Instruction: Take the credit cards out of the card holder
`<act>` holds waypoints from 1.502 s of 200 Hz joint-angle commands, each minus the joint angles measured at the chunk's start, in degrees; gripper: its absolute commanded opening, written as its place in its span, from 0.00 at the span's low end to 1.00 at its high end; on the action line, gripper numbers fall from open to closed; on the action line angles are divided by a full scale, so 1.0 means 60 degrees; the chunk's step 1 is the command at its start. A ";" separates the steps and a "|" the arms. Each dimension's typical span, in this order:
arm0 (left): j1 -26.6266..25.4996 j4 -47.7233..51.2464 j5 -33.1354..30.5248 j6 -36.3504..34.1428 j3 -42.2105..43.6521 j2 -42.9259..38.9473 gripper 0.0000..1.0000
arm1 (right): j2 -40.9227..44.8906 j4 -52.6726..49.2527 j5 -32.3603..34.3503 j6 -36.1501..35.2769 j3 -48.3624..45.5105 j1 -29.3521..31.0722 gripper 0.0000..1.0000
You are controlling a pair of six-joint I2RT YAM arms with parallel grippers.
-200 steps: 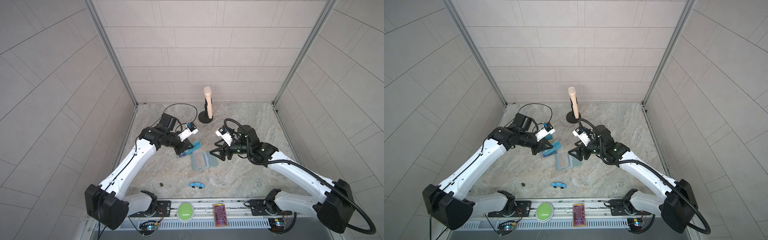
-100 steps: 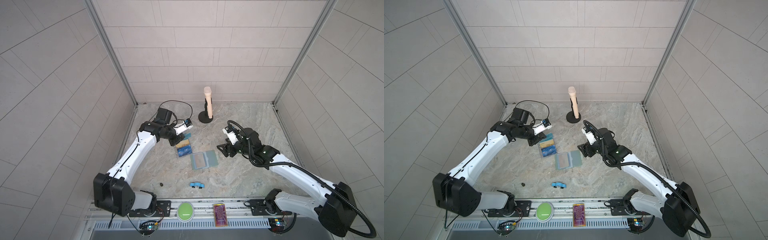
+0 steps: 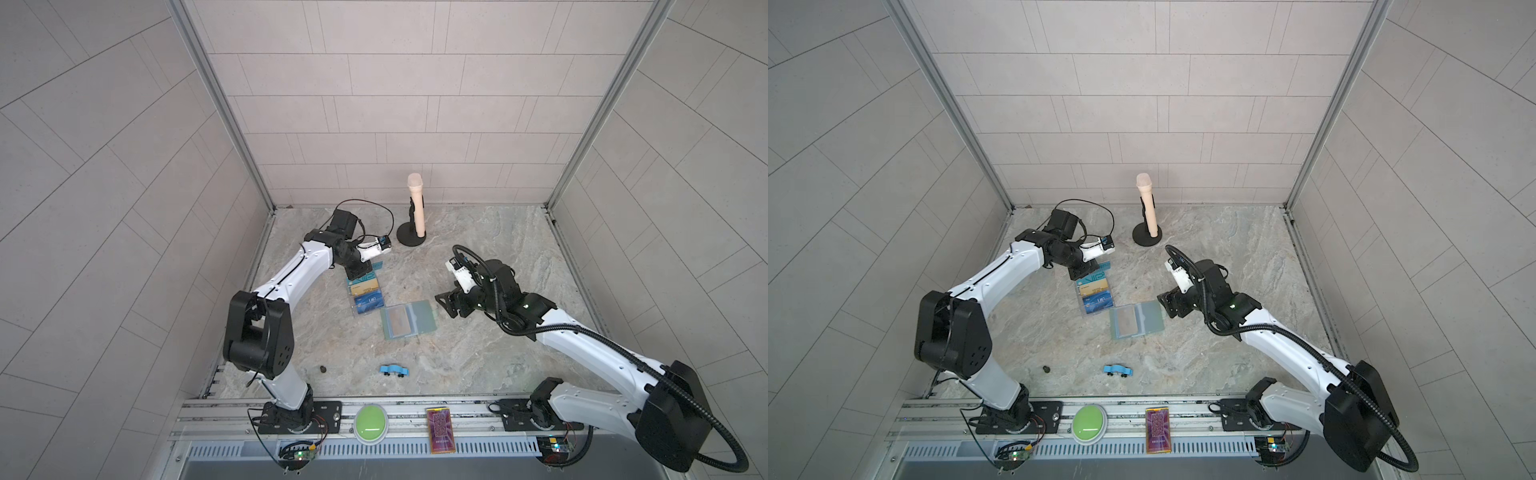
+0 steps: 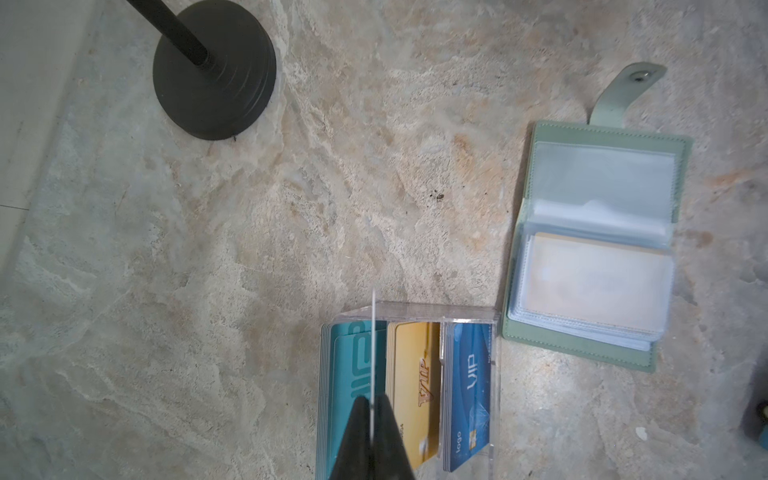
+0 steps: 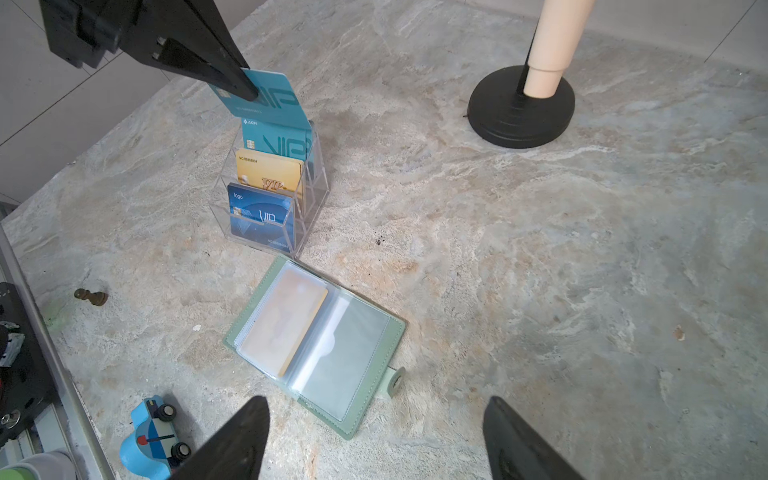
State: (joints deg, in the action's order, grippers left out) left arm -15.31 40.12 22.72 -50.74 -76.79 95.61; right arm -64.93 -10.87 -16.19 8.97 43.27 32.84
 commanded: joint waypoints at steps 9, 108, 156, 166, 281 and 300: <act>0.0191 -0.0177 -0.0271 -0.0213 0.0203 0.0115 0.00 | -0.0018 0.0215 0.0101 -0.0214 -0.0109 -0.0022 0.84; 0.0516 -0.0501 -0.0022 -0.0125 0.0758 0.0510 0.00 | -0.0218 0.0305 0.0123 -0.0237 -0.0117 -0.0017 0.84; 0.0544 -0.0434 0.0001 -0.0117 0.0793 0.0730 0.00 | -0.0136 0.0313 0.0207 -0.0236 -0.0196 -0.0012 0.84; 0.0549 -0.0431 0.0000 -0.0114 0.0802 0.0771 0.00 | -0.0123 0.0304 0.0216 -0.0248 -0.0193 -0.0011 0.84; 0.0646 0.0006 0.0024 -0.0144 0.0688 0.0935 0.00 | -0.0081 0.0338 0.0255 -0.0214 -0.0282 -0.0013 0.84; 0.0640 0.0040 0.0052 -0.0115 0.0663 0.0996 0.02 | -0.0077 0.0348 0.0269 -0.0199 -0.0286 -0.0022 0.84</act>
State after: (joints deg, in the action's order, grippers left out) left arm -11.86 38.39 22.48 -51.07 -72.71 100.68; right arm -66.37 -9.58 -15.27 8.78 41.87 32.84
